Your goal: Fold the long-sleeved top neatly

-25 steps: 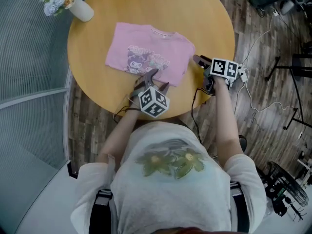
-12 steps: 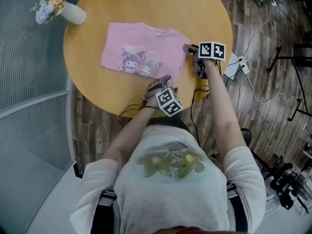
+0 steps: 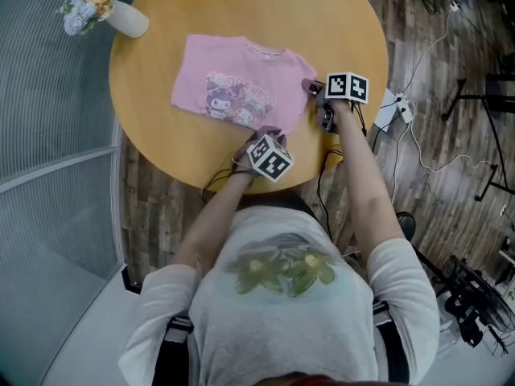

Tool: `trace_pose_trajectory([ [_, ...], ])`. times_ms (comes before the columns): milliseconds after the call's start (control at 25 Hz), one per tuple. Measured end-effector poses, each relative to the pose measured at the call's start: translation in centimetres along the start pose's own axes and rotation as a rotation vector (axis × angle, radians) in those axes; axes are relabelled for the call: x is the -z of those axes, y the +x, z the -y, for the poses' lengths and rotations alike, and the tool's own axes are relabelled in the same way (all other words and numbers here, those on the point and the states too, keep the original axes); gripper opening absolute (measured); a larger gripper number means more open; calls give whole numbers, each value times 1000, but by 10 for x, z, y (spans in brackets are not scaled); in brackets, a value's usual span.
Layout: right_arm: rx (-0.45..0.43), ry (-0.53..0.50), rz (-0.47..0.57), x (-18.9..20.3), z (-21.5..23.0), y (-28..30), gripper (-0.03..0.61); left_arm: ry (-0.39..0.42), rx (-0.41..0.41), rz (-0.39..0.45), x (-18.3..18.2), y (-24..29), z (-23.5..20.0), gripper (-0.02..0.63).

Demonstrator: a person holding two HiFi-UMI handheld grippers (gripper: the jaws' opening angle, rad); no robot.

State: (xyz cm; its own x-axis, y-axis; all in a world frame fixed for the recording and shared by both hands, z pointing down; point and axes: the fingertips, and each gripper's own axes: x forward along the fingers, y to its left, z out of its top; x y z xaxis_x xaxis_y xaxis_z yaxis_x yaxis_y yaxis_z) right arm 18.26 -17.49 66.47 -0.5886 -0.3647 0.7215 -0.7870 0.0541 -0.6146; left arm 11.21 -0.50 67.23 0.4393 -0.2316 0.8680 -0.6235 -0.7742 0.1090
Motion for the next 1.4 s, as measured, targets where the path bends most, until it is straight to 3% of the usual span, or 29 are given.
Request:
trace_pose_trajectory([
  [120,41,15,46,2,-6,-5,153,-99,72,52,10,-21,-6,48],
  [200,91,0,75,1,-8,-8,204,-131,111,68,15,-33,-9,47],
  [280,115,13,71,9,-9,-5,206,-143,144,78,23,-41,-10,46],
  [400,116,131,78,28,-11,-6,207,-162,198,113,34,-57,-11,44],
  [520,59,295,82,61,-20,-18,207,-240,266,168,36,-80,-14,44],
  [760,-173,627,140,99,-35,-13,206,-338,400,232,37,-119,-20,43],
  [800,-198,667,156,101,-37,-12,192,-359,420,249,36,-125,-22,44],
  [920,-296,754,238,100,-48,-18,71,-414,462,293,37,-139,-30,43],
  [1000,-340,754,298,96,-58,-29,60,-436,476,308,39,-145,-35,43],
  [1160,-427,662,373,83,-89,-55,52,-490,526,362,39,-164,-40,43],
  [1400,-496,604,433,80,-125,-82,50,-478,531,432,39,-196,-46,43],
])
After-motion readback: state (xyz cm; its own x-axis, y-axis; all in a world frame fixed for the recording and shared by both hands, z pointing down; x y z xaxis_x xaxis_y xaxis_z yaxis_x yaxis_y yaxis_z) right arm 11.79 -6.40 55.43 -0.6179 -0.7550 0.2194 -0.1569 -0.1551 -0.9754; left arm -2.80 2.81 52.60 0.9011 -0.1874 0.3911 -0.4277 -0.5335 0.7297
